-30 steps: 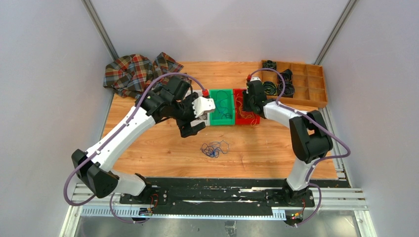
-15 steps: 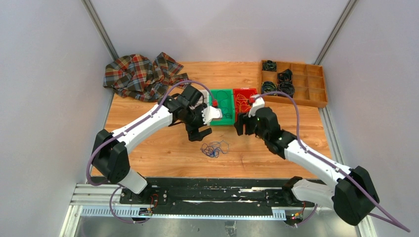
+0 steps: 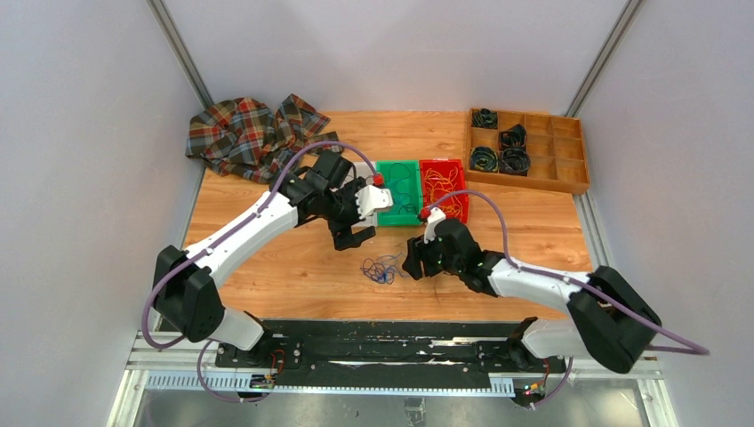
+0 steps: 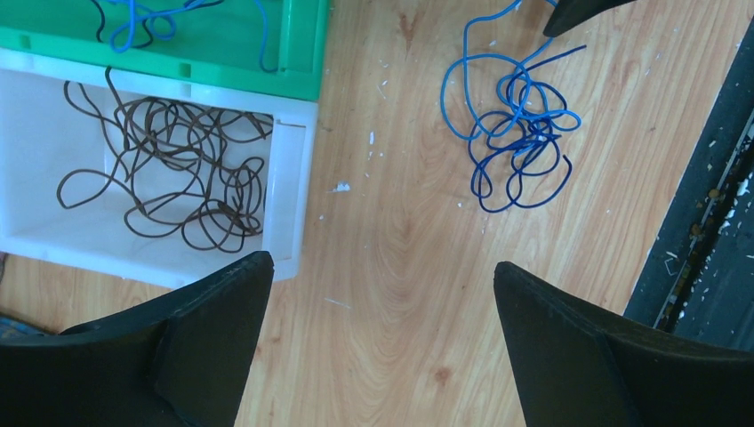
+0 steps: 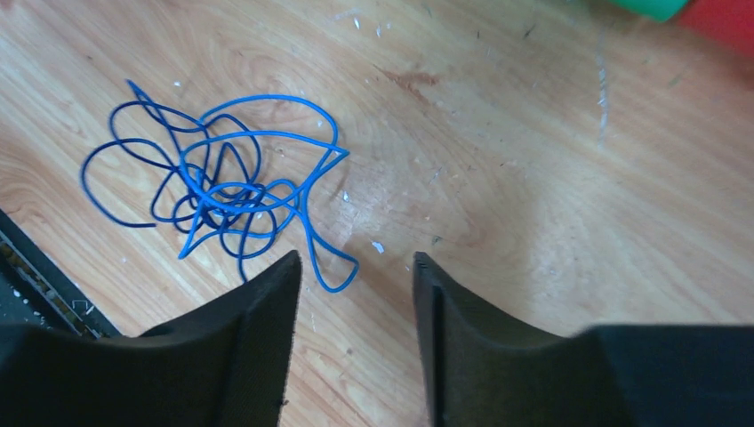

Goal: Untangle the cables
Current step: Pick up the cable at the center of the board.

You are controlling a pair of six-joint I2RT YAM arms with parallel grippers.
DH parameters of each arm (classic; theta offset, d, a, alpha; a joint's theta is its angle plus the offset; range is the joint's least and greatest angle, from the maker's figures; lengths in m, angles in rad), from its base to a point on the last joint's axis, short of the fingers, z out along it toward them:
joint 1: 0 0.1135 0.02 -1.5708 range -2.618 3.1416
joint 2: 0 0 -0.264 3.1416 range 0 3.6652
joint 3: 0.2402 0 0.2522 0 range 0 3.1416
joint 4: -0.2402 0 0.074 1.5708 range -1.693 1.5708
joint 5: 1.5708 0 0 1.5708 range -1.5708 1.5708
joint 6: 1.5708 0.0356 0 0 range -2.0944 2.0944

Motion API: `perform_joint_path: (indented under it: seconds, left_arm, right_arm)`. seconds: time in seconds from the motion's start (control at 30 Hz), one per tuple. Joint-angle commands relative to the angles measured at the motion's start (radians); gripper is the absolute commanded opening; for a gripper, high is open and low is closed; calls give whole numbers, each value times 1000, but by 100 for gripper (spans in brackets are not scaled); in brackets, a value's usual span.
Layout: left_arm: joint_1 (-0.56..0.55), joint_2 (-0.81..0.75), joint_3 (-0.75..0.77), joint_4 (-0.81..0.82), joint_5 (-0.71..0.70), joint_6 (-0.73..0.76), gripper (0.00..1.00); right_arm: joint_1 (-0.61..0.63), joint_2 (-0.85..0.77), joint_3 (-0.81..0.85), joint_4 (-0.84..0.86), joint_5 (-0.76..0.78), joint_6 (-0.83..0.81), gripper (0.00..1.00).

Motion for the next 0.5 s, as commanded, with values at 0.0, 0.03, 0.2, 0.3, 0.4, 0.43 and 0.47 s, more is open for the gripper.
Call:
perform_joint_path:
  seconds: [0.0,0.03,0.2,0.3,0.4,0.43,0.47]
  left_arm:
    - [25,-58,10,-26,28,18,100]
    - [27,-69,11,-27,36,17,100]
    - [30,-96,50,-67,63,15,100]
    - [30,-107,70,-72,101,5,100]
    - [30,-112,98,-71,156,-21,99]
    - [30,-114,112,-72,172,-31,99]
    - [30,-118,125,-73,185,-45,99]
  right_arm:
    - [7,82,39,83,-33,-11,41]
    - [8,87,50,80,-33,-20,33]
    - [7,-9,106,29,-53,-64,1]
    - [7,-97,140,-4,-113,-82,1]
    - [8,-166,173,-21,-197,-93,1]
    - [8,-184,183,-24,-228,-96,1]
    - [9,-199,193,-34,-245,-98,1]
